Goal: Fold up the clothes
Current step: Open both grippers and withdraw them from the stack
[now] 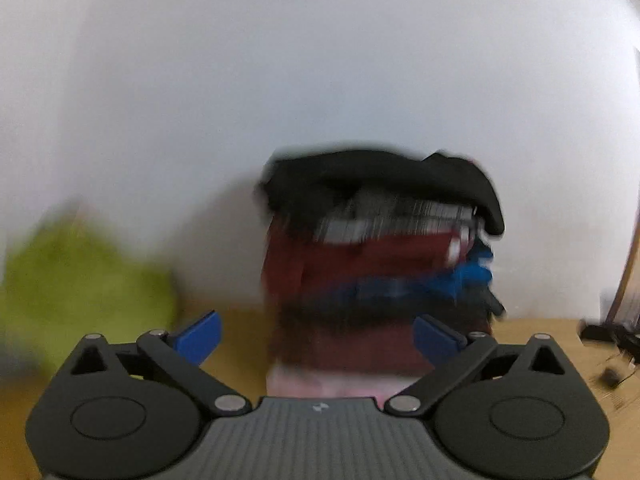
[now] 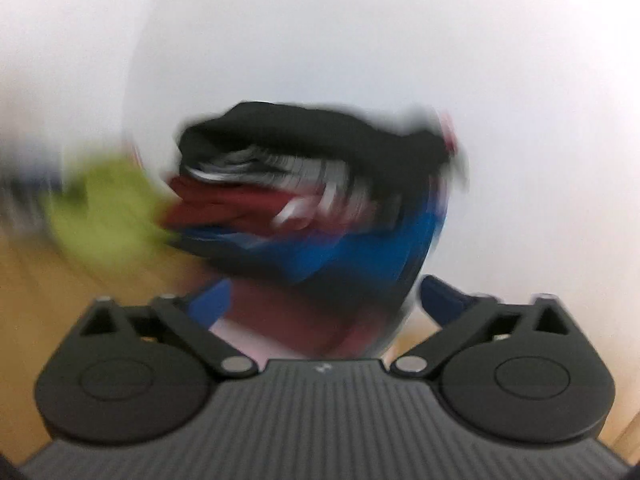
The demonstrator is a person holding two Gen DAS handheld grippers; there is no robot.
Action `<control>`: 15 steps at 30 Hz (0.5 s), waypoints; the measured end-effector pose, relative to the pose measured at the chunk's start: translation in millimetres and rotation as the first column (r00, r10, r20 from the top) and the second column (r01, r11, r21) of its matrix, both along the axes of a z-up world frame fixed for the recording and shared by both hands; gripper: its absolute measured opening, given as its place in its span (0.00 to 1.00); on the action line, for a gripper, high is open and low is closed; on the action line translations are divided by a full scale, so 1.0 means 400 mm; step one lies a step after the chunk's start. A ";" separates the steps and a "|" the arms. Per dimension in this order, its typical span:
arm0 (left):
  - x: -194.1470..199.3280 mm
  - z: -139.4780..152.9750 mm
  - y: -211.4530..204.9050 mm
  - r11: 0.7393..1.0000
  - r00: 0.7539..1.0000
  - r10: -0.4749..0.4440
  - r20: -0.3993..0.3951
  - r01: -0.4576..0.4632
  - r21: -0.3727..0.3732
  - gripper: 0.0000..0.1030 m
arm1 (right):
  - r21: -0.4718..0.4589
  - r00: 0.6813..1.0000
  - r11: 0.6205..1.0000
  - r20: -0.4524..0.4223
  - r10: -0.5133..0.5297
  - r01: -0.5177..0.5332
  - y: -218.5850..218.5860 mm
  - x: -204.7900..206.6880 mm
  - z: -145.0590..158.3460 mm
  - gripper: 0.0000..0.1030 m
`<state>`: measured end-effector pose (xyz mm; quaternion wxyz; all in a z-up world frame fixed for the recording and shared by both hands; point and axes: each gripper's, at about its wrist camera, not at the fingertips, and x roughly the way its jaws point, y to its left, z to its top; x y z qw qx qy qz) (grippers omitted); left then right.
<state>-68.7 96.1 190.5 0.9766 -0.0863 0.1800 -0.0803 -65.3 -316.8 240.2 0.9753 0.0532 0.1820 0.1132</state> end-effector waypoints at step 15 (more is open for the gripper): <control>-0.044 -0.199 -0.109 0.842 0.922 0.274 -0.273 -0.092 0.532 1.00 | -0.067 0.992 0.996 0.119 -0.044 0.052 0.239 -0.213 -0.121 1.00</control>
